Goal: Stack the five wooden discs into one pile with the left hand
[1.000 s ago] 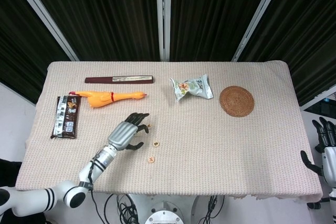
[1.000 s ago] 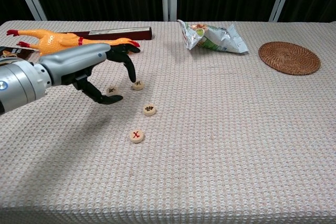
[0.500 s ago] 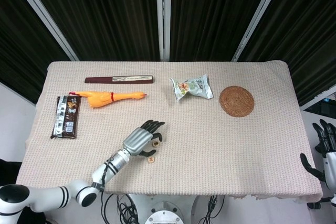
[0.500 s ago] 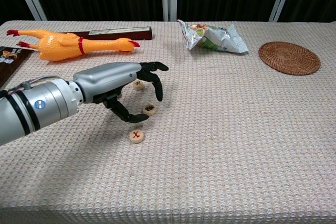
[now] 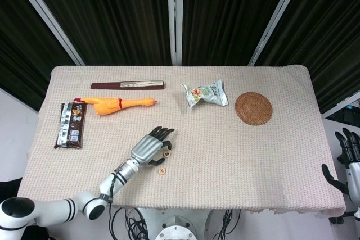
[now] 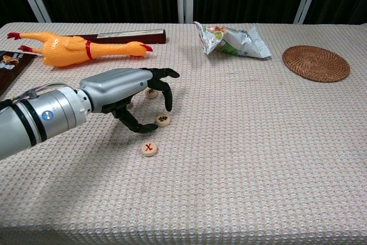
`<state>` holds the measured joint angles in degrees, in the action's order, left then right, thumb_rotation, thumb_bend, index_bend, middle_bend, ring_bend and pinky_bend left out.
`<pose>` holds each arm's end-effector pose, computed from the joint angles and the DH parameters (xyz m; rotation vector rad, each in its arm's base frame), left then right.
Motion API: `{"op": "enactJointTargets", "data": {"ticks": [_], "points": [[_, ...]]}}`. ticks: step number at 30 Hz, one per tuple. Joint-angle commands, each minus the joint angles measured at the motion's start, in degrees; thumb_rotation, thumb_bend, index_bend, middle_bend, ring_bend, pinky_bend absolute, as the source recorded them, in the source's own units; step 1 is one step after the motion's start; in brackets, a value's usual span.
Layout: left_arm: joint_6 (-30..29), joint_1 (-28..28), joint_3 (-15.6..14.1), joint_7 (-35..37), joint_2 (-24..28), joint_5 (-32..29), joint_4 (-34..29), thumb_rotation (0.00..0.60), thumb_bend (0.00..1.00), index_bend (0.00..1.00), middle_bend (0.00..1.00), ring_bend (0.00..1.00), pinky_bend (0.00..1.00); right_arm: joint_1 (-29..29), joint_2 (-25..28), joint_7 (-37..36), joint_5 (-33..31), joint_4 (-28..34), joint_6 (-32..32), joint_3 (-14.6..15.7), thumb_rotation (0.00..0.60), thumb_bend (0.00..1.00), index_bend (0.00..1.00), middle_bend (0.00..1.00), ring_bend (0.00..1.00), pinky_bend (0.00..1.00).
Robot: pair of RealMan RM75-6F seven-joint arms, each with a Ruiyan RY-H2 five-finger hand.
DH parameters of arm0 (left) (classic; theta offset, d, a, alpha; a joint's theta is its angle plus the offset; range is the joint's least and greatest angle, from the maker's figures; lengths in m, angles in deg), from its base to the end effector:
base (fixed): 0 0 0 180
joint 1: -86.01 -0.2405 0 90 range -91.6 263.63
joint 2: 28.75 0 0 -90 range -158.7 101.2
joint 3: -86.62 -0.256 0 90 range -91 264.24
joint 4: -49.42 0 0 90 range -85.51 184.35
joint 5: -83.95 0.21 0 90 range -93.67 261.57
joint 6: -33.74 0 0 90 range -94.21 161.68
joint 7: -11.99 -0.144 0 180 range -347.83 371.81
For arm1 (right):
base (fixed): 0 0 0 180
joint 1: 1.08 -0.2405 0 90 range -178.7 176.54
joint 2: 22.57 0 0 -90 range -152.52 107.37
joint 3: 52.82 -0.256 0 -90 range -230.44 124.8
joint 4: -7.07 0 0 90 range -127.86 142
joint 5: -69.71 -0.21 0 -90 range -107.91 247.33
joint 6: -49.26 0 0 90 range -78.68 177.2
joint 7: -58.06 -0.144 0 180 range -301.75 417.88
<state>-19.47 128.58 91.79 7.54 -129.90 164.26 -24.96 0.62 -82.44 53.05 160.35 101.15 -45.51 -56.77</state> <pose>-0.1242 0.3021 -0.0917 -2.0971 -1.0244 -1.0882 -0.3063 -0.1477 0.1993 1.2804 -0.8267 1.0157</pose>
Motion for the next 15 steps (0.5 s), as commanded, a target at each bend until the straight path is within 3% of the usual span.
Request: {"op": "enactJointTargets", "data": {"ticks": [1, 15], "points": [[0.4, -0.1, 0.1, -0.5, 0.0, -0.7, -0.2, 0.6, 0.29, 0.42, 0.02, 0.0, 0.0, 0.0, 0.0, 0.0, 0.0, 0.0, 0.0, 0.0, 0.6, 0.28, 0.0, 0.0, 0.0, 0.0], [1.6, 0.2, 0.4, 0.8, -0.6, -2.0, 0.8, 0.6, 0.29, 0.45, 0.02, 0.0, 0.0, -0.4, 0.4, -0.3, -1.5, 0.2, 1.4, -0.4, 0.6, 0.28, 0.0, 0.0, 0.0, 0.0]]}}
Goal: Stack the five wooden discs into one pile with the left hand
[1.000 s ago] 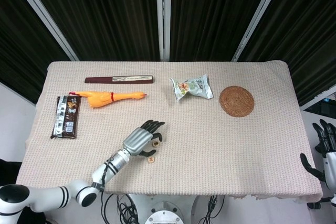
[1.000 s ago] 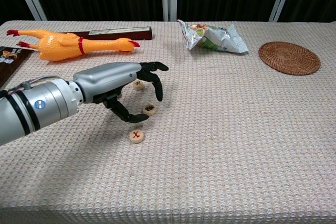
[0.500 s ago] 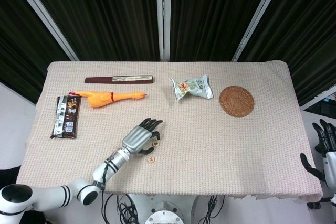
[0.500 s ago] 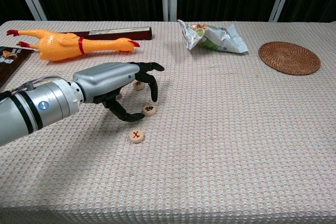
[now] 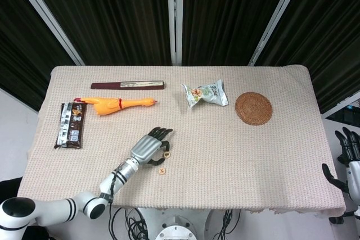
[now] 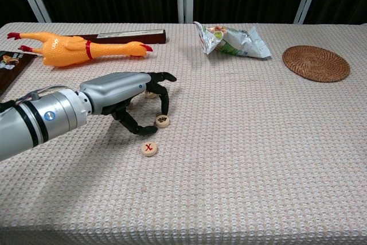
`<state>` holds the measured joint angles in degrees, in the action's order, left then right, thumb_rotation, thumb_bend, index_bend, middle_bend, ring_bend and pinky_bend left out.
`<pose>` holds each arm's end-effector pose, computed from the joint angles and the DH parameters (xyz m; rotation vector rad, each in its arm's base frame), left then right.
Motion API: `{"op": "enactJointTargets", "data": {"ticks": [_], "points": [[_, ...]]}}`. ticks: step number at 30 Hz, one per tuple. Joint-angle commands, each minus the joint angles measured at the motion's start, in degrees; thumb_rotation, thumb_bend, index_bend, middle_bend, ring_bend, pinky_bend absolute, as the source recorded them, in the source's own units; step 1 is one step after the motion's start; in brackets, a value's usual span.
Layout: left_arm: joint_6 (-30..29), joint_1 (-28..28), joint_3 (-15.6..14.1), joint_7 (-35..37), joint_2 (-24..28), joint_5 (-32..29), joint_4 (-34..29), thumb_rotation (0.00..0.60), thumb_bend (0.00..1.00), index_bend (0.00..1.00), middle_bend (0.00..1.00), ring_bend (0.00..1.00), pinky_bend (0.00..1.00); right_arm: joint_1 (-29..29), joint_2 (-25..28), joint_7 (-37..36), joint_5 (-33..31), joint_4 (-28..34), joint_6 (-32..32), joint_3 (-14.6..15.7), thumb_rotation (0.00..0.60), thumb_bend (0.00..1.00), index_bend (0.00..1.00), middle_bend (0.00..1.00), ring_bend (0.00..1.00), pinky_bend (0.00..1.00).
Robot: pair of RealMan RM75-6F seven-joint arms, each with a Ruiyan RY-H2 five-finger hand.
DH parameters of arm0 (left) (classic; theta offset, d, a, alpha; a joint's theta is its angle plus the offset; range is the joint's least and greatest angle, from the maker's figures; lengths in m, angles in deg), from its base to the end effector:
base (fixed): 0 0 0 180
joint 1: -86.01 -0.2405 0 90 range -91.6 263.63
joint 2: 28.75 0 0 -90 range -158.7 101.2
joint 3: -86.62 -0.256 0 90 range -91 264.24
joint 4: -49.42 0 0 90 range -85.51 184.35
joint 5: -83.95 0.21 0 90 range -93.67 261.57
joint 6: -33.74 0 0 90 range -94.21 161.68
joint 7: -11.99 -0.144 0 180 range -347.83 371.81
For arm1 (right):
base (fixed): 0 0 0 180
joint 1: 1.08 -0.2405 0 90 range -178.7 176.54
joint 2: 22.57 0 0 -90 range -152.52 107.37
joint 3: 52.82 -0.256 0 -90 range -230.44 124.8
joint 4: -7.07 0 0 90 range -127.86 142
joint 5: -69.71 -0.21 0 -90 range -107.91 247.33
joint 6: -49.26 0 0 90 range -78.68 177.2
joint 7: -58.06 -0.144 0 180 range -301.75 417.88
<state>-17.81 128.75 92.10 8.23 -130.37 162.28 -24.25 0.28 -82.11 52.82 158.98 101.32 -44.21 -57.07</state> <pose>-0.1278 0.3044 -0.0961 -2.0851 -1.0803 -1.0595 -0.3092 -0.1509 0.2002 1.2723 -0.8448 0.9985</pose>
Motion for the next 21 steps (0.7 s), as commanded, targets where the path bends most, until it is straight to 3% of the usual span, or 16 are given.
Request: {"op": "enactJointTargets", "data": {"ticks": [1, 14, 21], "points": [[-0.1, 0.0, 0.1, 0.1, -0.2, 0.0, 0.2, 0.6, 0.29, 0.46, 0.03, 0.0, 0.0, 0.0, 0.1, -0.1, -0.2, 0.0, 0.1, -0.1, 0.6, 0.28, 0.0, 0.0, 0.0, 0.0], [-0.5, -0.2, 0.2, -0.1, 0.2, -0.4, -0.7, 0.6, 0.29, 0.5, 0.04, 0.0, 0.0, -0.1, 0.0, 0.1, -0.2, 0.0, 0.1, -0.1, 0.6, 0.28, 0.0, 0.0, 0.0, 0.0], [-1.3, -0.6, 1.7, -1.6, 4.0, -2.1, -4.8, 0.6, 0.29, 0.5, 0.04, 0.0, 0.0, -0.1, 0.0, 0.0, -0.1, -0.1, 0.1, -0.1, 0.6, 0.28, 0.0, 0.0, 0.0, 0.0]]}}
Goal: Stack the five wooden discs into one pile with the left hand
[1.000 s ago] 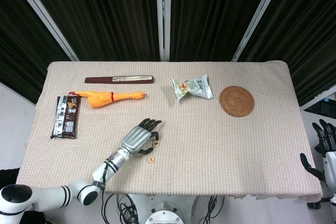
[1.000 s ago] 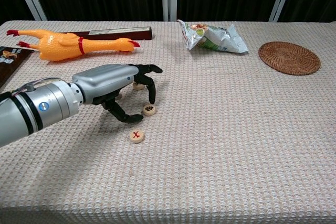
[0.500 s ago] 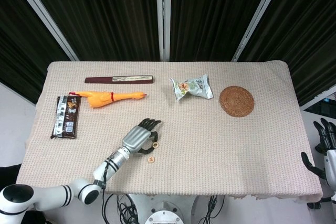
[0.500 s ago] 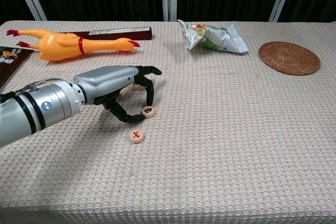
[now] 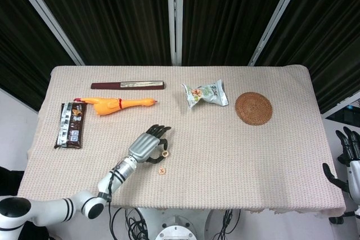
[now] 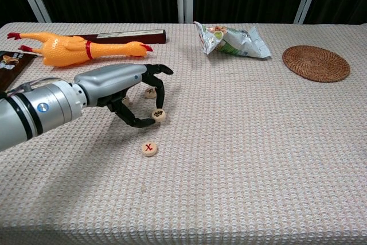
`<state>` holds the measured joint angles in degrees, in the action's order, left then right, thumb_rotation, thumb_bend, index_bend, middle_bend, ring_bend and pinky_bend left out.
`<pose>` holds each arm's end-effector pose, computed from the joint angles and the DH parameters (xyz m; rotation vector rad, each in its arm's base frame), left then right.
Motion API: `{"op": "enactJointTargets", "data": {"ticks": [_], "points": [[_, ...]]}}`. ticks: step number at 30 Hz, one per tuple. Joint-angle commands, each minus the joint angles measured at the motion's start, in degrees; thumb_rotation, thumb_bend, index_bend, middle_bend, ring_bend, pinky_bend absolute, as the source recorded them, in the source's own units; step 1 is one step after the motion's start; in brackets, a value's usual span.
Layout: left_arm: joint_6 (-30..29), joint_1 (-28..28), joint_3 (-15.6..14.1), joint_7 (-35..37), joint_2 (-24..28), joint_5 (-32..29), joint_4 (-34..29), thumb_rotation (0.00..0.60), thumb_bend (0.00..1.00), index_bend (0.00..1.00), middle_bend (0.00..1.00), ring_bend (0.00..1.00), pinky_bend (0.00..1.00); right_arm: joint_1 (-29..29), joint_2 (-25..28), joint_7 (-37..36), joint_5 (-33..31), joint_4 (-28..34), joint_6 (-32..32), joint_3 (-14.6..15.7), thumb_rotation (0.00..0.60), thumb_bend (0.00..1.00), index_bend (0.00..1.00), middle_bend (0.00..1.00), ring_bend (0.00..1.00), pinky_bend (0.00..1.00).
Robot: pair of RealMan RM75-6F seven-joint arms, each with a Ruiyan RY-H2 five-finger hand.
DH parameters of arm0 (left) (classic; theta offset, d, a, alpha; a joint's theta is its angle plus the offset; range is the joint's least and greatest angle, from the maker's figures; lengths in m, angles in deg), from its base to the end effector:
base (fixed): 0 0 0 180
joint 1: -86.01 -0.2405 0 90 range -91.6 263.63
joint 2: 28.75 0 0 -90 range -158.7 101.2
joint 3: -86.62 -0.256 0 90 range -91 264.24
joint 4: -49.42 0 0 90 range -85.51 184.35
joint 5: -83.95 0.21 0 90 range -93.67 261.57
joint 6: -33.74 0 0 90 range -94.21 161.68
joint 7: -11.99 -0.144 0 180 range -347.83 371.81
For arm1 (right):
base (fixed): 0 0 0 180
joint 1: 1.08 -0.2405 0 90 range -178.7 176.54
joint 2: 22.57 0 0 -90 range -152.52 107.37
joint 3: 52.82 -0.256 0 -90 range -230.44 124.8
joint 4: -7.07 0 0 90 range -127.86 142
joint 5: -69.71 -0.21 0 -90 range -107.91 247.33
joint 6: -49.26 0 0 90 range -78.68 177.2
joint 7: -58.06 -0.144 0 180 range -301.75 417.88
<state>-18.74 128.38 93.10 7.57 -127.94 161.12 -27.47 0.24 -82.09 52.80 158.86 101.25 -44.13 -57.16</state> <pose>-0.1260 0.3081 -0.0815 -2.0468 -1.0908 -1.0860 -0.3096 -0.1514 0.2005 1.2713 -0.8439 0.9972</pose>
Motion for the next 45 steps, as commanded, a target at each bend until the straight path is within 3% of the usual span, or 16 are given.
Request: {"op": "enactJointTargets", "data": {"ticks": [1, 13, 45], "points": [[-0.3, -0.3, 0.9, -1.4, 2.3, -1.4, -2.2, 0.6, 0.29, 0.5, 0.04, 0.0, 0.0, 0.0, 0.0, 0.0, 0.0, 0.0, 0.1, 0.0, 0.6, 0.28, 0.0, 0.0, 0.0, 0.0], [-0.6, -1.8, 1.8, -4.4, 8.5, -6.7, -6.8, 0.6, 0.29, 0.5, 0.04, 0.0, 0.0, -0.1, -0.1, 0.5, -0.1, 0.1, 0.4, 0.0, 0.6, 0.28, 0.0, 0.0, 0.0, 0.0], [0.6, -1.8, 1.3, -2.4, 5.8, -7.9, -1.2, 0.6, 0.29, 0.47, 0.04, 0.0, 0.0, -0.2, -0.1, 1.0, -0.9, 0.1, 0.8, -0.2, 0.6, 0.28, 0.0, 0.0, 0.0, 0.0]]}}
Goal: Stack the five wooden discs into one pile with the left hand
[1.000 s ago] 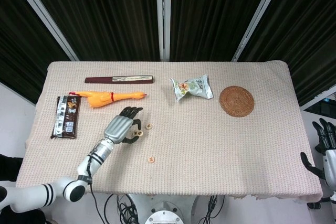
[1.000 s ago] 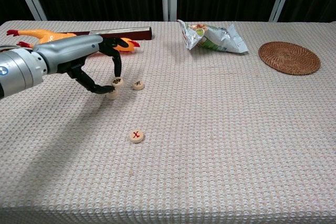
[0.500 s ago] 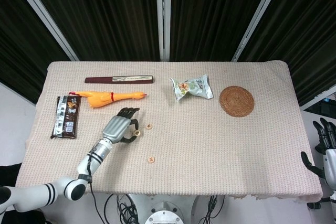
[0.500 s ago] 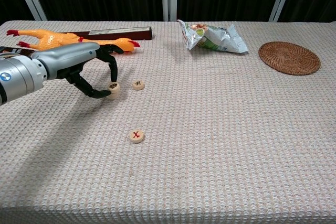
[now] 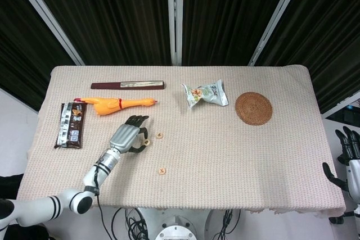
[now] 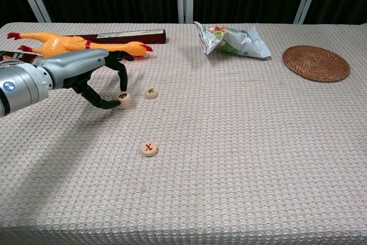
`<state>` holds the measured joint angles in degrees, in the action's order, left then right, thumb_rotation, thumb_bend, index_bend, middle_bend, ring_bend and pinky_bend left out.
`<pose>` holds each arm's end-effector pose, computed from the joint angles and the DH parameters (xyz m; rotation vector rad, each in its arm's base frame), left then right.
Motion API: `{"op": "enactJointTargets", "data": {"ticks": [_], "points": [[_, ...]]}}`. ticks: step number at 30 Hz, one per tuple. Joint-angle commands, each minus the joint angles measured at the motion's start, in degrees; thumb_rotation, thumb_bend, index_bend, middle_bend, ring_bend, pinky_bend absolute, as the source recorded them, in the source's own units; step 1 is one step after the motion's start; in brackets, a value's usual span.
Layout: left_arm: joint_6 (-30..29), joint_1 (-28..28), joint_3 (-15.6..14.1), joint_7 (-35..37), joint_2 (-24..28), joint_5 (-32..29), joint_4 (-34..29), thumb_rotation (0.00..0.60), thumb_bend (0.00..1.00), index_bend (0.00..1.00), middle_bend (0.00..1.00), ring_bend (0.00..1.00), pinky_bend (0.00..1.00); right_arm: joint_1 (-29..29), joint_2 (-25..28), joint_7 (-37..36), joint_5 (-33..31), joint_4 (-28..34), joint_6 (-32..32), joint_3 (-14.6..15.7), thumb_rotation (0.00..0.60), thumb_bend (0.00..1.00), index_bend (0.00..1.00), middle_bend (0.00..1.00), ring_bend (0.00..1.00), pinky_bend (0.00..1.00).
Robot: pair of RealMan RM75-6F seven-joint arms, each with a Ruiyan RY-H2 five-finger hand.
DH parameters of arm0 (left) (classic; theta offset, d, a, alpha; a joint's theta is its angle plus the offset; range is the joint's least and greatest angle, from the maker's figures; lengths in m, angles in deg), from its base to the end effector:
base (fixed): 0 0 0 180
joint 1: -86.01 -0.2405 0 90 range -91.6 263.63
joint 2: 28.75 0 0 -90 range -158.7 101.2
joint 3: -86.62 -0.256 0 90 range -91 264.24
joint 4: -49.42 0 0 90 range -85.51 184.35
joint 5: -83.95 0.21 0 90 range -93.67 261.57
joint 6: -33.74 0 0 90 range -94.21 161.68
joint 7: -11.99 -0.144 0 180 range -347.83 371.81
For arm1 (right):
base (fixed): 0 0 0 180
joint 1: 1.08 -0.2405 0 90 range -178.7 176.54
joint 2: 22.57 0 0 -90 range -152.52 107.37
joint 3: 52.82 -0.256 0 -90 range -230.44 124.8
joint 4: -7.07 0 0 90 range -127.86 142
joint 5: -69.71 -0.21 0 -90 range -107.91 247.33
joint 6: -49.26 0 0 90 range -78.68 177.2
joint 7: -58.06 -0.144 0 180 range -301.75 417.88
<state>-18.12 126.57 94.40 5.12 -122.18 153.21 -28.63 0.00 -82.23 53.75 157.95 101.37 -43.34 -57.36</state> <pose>-0.1654 0.3304 -0.0476 -1.8974 -1.1342 -0.9688 -0.3111 -0.1536 0.1993 1.2685 -0.8462 0.9763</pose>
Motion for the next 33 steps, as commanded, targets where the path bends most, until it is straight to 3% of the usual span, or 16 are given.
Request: {"op": "enactJointTargets", "data": {"ticks": [1, 21, 28, 33], "points": [[-0.1, 0.0, 0.0, 0.0, 0.1, 0.1, -0.1, 0.6, 0.29, 0.47, 0.04, 0.0, 0.0, 0.0, 0.0, 0.0, 0.1, 0.0, -0.1, 0.0, 0.6, 0.28, 0.0, 0.0, 0.0, 0.0], [0.3, -0.3, -0.3, 1.4, 0.9, 0.7, -0.5, 0.6, 0.29, 0.42, 0.04, 0.0, 0.0, 0.0, 0.0, 0.1, 0.0, 0.1, 0.1, 0.1, 0.6, 0.28, 0.0, 0.0, 0.0, 0.0], [-0.9, -0.2, 0.0, 0.4, 1.8, 1.5, -2.9, 0.6, 0.28, 0.3, 0.04, 0.0, 0.0, 0.0, 0.1, 0.0, 0.0, 0.1, 0.2, 0.1, 0.6, 0.28, 0.0, 0.0, 0.0, 0.0], [-0.9, 0.5, 0.7, -0.9, 1.2, 0.9, -4.4, 0.6, 0.27, 0.3, 0.04, 0.0, 0.0, 0.0, 0.1, -0.1, 0.1, 0.1, 0.1, 0.1, 0.6, 0.28, 0.0, 0.0, 0.0, 0.0]]}}
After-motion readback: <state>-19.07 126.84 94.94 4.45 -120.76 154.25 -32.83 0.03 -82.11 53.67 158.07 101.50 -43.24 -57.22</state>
